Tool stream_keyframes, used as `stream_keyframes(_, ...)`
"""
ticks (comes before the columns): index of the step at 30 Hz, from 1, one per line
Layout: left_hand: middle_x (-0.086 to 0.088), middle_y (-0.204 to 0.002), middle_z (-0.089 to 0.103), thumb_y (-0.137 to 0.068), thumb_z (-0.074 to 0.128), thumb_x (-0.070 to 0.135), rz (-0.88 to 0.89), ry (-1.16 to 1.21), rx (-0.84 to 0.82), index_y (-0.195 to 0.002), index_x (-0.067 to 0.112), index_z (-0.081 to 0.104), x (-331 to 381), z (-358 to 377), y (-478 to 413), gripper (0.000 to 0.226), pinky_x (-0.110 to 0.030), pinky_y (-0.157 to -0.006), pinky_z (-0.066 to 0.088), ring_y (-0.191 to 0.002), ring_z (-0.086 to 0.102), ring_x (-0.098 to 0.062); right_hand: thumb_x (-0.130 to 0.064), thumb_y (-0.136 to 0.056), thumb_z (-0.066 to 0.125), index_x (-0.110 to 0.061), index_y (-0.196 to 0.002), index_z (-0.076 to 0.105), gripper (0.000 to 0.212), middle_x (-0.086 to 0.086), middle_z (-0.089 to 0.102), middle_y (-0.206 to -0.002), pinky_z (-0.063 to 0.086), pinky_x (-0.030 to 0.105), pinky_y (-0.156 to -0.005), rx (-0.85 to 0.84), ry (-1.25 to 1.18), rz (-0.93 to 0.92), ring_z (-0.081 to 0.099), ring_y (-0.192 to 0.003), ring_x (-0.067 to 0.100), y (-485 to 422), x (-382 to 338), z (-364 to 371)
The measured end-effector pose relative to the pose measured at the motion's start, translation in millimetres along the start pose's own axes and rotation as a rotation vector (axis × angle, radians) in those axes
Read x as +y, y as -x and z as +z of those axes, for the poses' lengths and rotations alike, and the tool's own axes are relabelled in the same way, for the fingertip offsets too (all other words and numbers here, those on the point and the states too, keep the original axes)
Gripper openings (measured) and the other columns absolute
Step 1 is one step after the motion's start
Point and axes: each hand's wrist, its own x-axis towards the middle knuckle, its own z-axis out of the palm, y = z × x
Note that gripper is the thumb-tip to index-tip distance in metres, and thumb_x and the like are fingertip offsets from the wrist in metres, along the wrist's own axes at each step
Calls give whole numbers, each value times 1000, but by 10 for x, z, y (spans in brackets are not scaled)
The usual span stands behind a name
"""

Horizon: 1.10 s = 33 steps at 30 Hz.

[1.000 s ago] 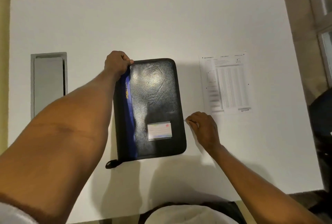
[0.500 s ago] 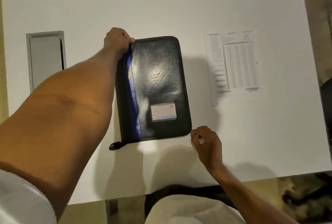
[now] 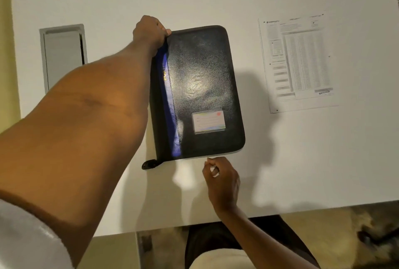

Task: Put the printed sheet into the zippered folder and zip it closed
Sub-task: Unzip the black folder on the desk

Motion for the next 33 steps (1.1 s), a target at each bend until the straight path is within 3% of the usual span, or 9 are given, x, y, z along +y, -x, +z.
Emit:
stream_keyframes(4, 11, -73, 66, -83, 82, 35, -10, 27, -6, -61, 24, 58, -15, 3, -23, 35, -23, -74, 49, -78, 64, -17, -22, -92, 76, -15, -96, 78, 8, -4, 77, -89, 62, 30, -70, -47, 4, -59, 71, -77, 12, 121, -180, 282)
stream_keyframes(8, 5, -84, 71, -82, 83, 36, 2, 23, -14, -60, 25, 58, -16, 7, -42, 35, -23, -79, 51, -80, 65, -18, -22, -91, 78, -17, -98, 78, 9, -5, 78, -91, 63, 27, -72, -92, -8, -123, 72, -79, 9, 235, -327, 462)
stream_keyframes(15, 7, -84, 71, -83, 82, 36, -1, 23, -1, -61, 25, 57, -11, 6, -29, 35, -23, -76, 48, -81, 65, -17, -19, -87, 82, -20, -89, 71, 11, -5, 73, -82, 62, 25, -68, -174, -2, -243, 69, -70, 11, 310, -533, 730)
stream_keyframes(20, 0, -88, 75, -82, 83, 30, 68, 83, 38, -61, 23, 59, -25, -16, 100, 32, -31, -81, 56, -83, 68, -19, -39, -95, 71, -24, -104, 73, 18, -7, 75, -98, 62, 25, -78, -193, 50, -368, 71, -85, 11, 184, -474, 651)
stream_keyframes(22, -1, -92, 74, -82, 80, 27, 126, 154, 71, -77, 19, 71, -21, -39, 223, 13, -32, -82, 55, -88, 70, -21, -49, -98, 64, -27, -110, 71, 26, -11, 72, -101, 61, 25, -75, -160, 17, -361, 69, -88, 8, 17, -480, 510)
stream_keyframes(26, -13, -121, 64, -89, 72, 20, 269, 238, 170, -114, 9, 73, -64, -113, 573, 27, -7, -83, 42, -98, 57, -11, -45, -95, 64, -32, -114, 60, 23, -12, 66, -109, 60, 37, -83, -14, -48, -249, 66, -99, 12, -580, -592, 163)
stream_keyframes(27, -13, -123, 62, -90, 71, 19, 298, 238, 184, -117, 9, 72, -87, -141, 673, 28, -7, -85, 43, -100, 58, -13, -41, -94, 66, -30, -116, 60, 26, -9, 66, -112, 59, 39, -86, 52, -57, -239, 66, -102, 15, -756, -630, 66)
stream_keyframes(30, -10, -121, 60, -90, 70, 17, 280, 238, 184, -111, 14, 69, -208, -209, 964, 22, -32, -96, 52, -103, 64, -24, -31, -91, 69, -20, -126, 62, 38, -2, 66, -119, 55, 42, -94, 122, -26, -209, 61, -112, 19, -1252, -721, -193)
stream_keyframes(33, -15, -130, 56, -92, 71, 21, 176, 210, 150, -132, 11, 66, -383, -207, 1294, 42, -37, -104, 50, -117, 60, -29, -32, -87, 73, -15, -133, 58, 51, 3, 63, -128, 51, 47, -101, 90, 88, -136, 56, -121, 25, -1626, -776, -391)
